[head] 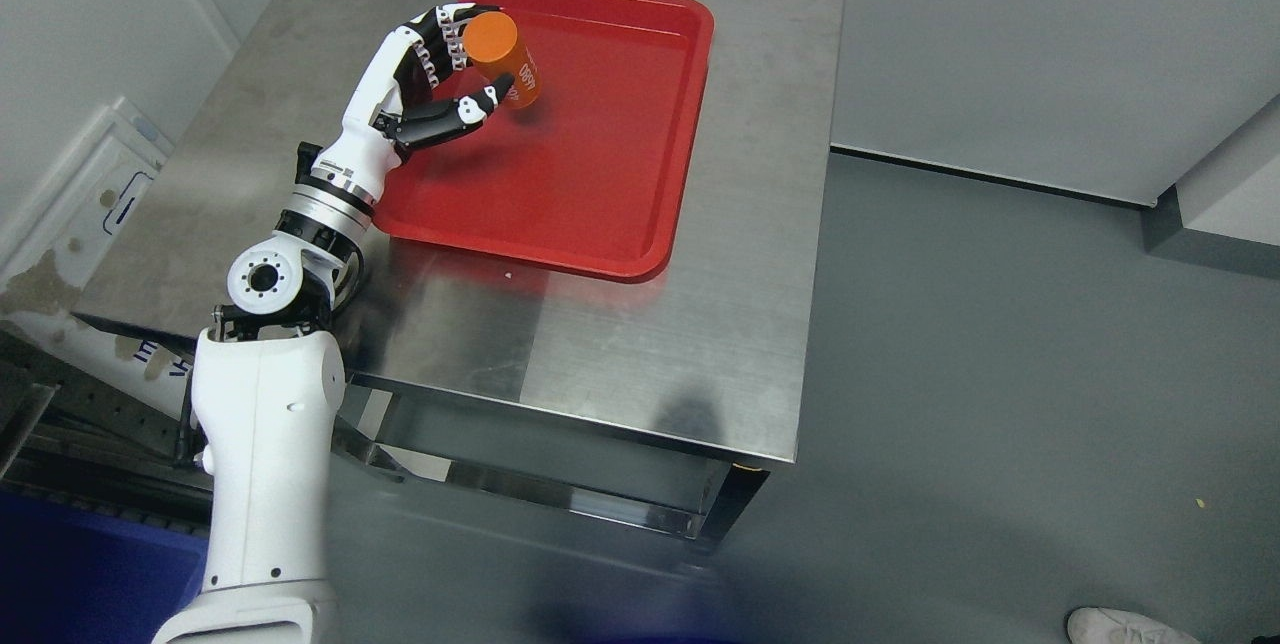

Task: Grab orange capacitor from left shelf to right desk
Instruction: 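Lower the capacitor upright onto the red tray, then open the left hand and release the capacitor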

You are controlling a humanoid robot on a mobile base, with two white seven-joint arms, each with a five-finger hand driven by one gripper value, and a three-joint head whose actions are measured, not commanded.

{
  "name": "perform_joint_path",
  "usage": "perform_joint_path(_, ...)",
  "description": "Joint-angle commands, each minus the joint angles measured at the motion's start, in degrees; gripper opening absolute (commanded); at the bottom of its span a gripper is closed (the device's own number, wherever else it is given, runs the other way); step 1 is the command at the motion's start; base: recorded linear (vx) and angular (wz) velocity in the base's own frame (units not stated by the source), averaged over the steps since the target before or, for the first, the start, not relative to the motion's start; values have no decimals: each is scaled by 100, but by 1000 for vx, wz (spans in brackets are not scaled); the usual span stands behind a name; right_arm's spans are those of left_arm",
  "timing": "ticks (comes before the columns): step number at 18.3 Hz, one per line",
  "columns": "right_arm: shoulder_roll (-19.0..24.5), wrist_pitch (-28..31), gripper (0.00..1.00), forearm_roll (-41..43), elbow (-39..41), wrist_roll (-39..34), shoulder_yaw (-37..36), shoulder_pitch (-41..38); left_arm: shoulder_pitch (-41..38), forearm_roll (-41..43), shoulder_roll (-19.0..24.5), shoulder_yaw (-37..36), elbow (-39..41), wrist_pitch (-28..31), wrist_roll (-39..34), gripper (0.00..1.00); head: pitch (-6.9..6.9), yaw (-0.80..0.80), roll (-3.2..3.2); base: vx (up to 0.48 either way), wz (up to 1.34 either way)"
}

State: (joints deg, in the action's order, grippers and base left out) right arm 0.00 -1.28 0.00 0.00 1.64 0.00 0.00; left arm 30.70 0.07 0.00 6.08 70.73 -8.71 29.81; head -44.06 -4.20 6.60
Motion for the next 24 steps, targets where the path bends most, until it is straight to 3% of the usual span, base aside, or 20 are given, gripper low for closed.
perform_joint_path(1, -100, -4, 100, -35, 100, 3, -70, -114, 120, 196, 100, -168, -578, -16, -1, 14, 0, 0, 0, 0, 0)
perform_joint_path(11, -100, -4, 100, -27, 100, 3, -70, -114, 164, 187, 100, -274, -657, -52, -10, 15, 0, 0, 0, 0, 0)
perform_joint_path(20, -100, -4, 100, -27, 100, 3, -70, -114, 744, 196, 100, -836, -974, 19, -28, 17, 0, 0, 0, 0, 0)
perform_joint_path(22, -100, -4, 100, -27, 100, 3, -70, -114, 753, 196, 100, -836, -974, 10, -28, 26, 0, 0, 0, 0, 0)
perform_joint_path(24, -100, -4, 100, -27, 100, 3, -70, -114, 788, 196, 100, -845, -956, 10, -28, 52, 0, 0, 0, 0, 0)
